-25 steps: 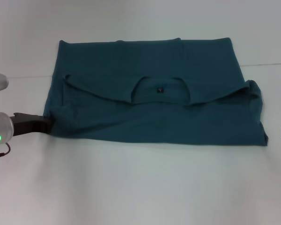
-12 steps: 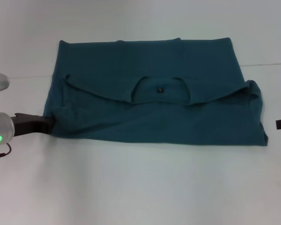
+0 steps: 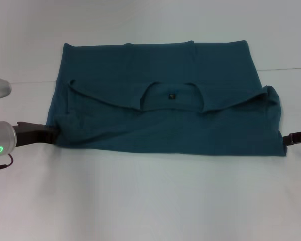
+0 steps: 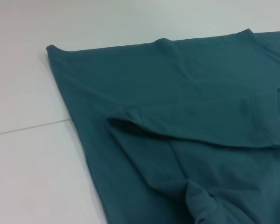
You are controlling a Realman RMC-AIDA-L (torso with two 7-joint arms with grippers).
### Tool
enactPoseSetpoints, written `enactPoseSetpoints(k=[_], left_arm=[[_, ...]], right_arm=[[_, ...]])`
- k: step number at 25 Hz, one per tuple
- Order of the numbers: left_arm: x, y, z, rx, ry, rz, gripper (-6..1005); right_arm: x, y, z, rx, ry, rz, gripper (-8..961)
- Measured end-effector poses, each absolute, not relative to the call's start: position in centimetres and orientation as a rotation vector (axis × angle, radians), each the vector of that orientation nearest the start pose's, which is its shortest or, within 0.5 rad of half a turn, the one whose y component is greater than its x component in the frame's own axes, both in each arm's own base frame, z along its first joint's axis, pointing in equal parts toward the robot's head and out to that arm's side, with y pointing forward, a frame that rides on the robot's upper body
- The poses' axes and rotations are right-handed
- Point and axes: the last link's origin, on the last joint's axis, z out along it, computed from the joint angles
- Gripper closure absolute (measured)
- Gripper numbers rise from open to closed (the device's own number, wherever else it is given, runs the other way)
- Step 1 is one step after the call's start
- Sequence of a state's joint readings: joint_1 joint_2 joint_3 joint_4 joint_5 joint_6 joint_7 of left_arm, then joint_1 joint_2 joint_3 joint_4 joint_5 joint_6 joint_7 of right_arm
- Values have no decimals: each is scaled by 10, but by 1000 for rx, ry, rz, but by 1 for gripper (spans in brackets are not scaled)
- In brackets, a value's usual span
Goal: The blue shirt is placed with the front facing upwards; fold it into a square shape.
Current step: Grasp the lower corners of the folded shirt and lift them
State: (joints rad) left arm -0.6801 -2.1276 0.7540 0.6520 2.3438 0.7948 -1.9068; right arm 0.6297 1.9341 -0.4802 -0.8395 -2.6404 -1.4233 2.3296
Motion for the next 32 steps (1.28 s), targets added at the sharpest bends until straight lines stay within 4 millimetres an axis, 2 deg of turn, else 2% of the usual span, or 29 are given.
enactPoseSetpoints(k=[8, 10, 16, 27, 32], left_arm=[[-287, 418, -13, -2182, -1013, -152, 972], [-287, 418, -13, -2182, -1013, -152, 972], [-287, 418, -14, -2184, -1014, -151, 972], [-287, 418, -14, -2183, -1014, -152, 971], [-287, 418, -14, -2184, -1013, -152, 972]], right_arm=[[336, 378, 89, -2079, 1553, 58, 84], [336, 380, 85, -2082, 1540, 50, 141], [335, 388, 72, -2097, 1511, 35, 133], [334, 394, 65, -2073, 1510, 44, 288], [332, 394, 62, -2078, 1516, 50, 398]])
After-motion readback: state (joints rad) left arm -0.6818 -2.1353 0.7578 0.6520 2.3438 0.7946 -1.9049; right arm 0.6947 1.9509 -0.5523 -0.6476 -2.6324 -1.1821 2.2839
